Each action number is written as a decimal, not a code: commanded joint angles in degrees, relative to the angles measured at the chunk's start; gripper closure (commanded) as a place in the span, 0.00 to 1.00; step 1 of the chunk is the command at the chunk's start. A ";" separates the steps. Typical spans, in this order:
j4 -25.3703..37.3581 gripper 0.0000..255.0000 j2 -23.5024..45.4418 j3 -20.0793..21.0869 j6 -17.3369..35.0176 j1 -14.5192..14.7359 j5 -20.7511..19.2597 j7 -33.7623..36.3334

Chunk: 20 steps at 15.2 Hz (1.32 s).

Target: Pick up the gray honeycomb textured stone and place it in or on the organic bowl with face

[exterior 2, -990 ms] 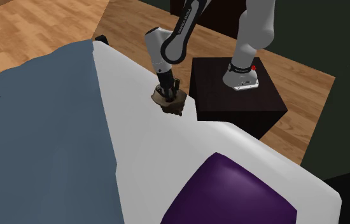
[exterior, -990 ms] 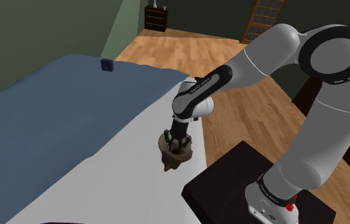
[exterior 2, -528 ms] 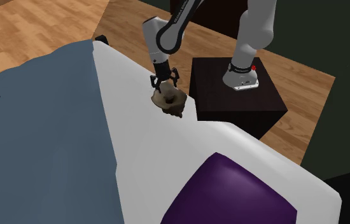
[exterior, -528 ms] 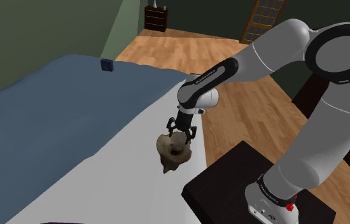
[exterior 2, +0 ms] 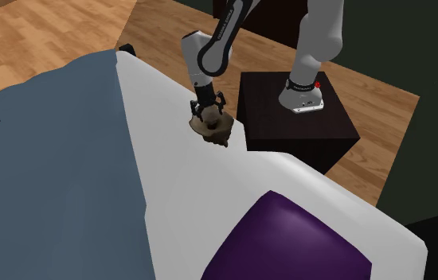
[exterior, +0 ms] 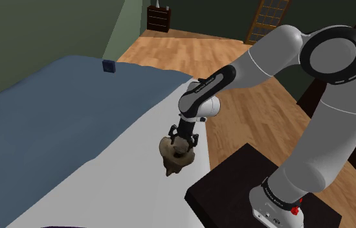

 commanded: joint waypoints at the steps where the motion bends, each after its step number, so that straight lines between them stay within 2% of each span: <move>1: -0.04 0.00 0.10 0.04 0.17 0.04 0.06 -0.01; 5: -0.03 0.00 0.10 0.04 0.16 0.04 0.05 -0.01; 6: -0.03 1.00 0.10 0.04 0.16 0.04 0.05 -0.01; 15: -0.04 1.00 0.10 0.04 0.17 0.04 0.06 -0.01; 20: -0.20 1.00 -3.86 -0.05 -3.51 -0.13 -0.50 1.30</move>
